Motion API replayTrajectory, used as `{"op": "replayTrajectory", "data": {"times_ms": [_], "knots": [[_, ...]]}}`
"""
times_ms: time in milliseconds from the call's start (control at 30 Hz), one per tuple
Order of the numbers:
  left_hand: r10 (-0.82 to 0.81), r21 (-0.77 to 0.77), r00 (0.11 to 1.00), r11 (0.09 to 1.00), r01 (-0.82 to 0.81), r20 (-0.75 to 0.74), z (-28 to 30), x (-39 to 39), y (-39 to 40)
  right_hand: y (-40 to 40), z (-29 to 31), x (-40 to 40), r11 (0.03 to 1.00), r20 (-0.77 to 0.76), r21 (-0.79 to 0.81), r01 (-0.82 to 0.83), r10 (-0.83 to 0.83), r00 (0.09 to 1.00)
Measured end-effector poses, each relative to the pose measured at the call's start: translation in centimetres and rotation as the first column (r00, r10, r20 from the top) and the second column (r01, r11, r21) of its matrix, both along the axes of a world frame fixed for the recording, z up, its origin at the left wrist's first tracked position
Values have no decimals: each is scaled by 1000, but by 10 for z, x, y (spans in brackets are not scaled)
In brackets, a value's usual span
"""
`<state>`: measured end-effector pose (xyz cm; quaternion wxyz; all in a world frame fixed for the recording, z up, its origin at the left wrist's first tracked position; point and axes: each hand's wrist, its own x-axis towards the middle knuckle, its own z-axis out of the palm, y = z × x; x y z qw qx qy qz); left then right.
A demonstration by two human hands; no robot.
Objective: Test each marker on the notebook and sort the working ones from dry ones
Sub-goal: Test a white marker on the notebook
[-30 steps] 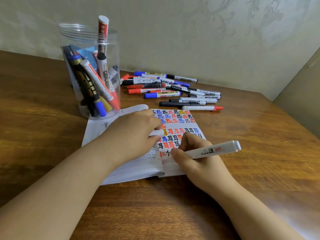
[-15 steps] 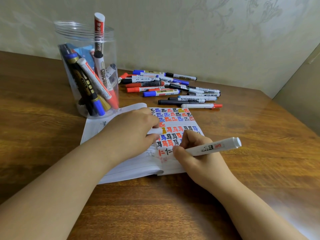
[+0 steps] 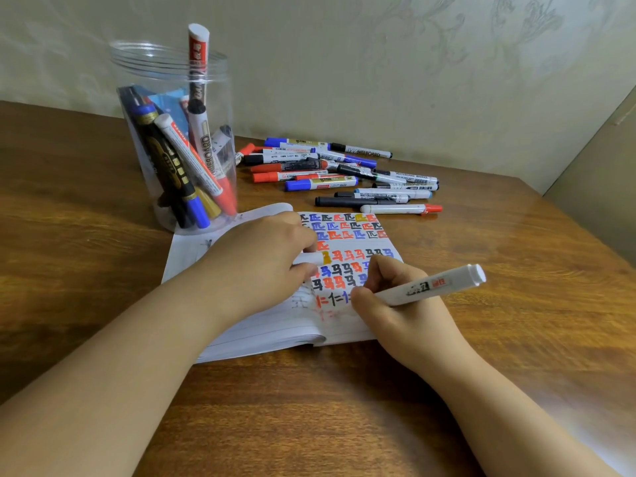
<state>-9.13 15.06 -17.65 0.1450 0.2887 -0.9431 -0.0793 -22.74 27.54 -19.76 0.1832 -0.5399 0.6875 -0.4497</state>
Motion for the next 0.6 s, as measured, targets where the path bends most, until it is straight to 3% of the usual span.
{"op": "replayTrajectory", "data": {"times_ms": [133,367,600], "knots": [[-16,41,999,999,18,-51,-2,0,-1,-1,-1,-4,997,174,-55,58,-48,984],[-124,210,965,962,175,-232,3,-2,5,-1,4,-14,963,522,-241,122,22,853],[-161,326,937,908,264,-311,6,-6,17,0,5,-16,964,559,-263,51,109,822]]}}
